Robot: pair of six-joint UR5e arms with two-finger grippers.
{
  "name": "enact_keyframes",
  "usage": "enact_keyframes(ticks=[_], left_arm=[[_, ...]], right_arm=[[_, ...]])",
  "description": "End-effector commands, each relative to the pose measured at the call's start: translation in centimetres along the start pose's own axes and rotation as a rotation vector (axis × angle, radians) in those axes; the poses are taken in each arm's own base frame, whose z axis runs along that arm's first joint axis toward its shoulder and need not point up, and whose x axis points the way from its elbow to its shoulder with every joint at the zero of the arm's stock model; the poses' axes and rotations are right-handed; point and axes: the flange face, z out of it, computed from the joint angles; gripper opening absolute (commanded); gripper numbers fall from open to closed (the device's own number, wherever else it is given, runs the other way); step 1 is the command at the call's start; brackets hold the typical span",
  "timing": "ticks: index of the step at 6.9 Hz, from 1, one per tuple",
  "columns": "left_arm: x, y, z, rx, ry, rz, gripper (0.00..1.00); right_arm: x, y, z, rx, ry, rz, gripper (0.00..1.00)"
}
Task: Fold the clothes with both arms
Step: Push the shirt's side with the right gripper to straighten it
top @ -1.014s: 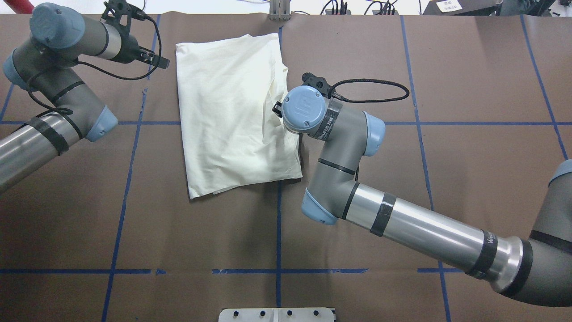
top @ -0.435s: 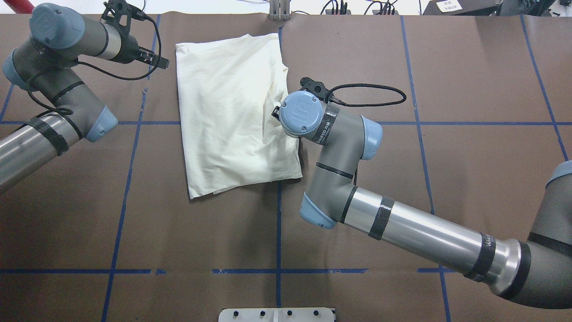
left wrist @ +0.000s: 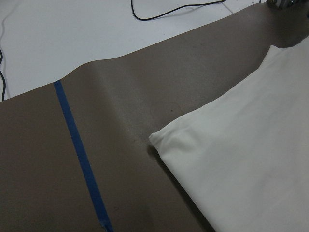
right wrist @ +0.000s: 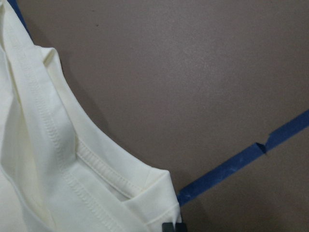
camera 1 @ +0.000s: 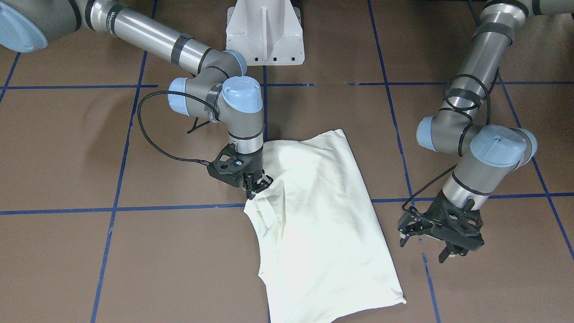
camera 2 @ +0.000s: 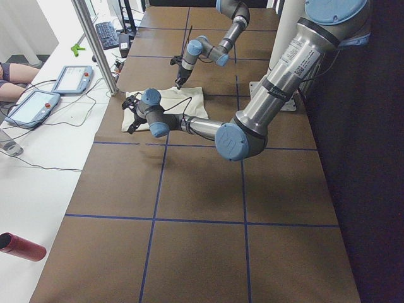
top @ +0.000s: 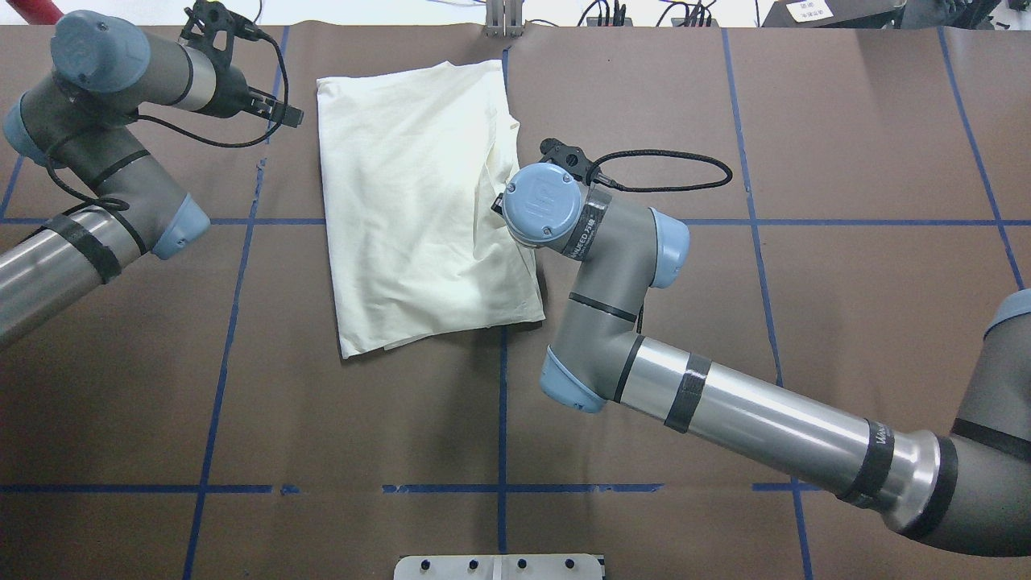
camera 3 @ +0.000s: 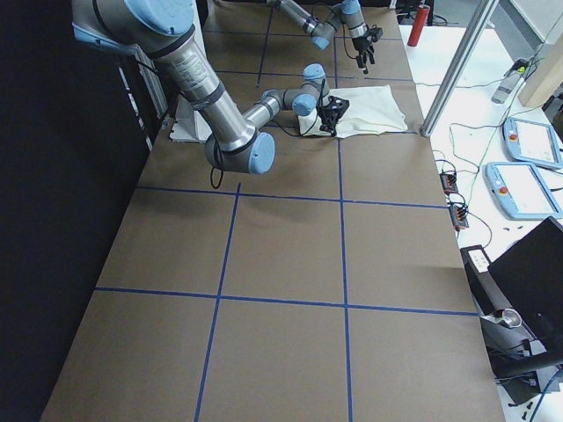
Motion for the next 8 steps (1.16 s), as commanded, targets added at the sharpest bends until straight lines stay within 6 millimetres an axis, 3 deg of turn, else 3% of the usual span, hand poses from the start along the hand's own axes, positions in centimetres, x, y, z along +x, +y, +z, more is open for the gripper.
enact_keyframes(ticks=[1,3,6,7,8], left_arm=[[0.7,0.6,-0.6,0.011,0.018,0.007,1.0],[1.4,1.5,-1.5,0.02,0.033,0.015,1.0],[1.8,1.6,-1.3,0.017,0.038,0.019,1.0],[2.1,1.8,-1.2,0.015,0.042,0.017,1.0],[3.1,1.3,-1.9,0.02,0.061,-0.033,1.0]], right_arm=[[1.7,-0.4,-2.6,-0.001,0.006,-0.001,0.0],[9.1,-0.5,-4.9,-0.015,-0.013,-0.013,0.0],[14.9,1.6,-5.5,0.004,-0.008,-0.052,0.0],[15.9,1.7,-5.6,0.003,-0.008,-0.057,0.42],[15.6,1.4,-6.3,0.023,-0.026,-0.061,0.99]])
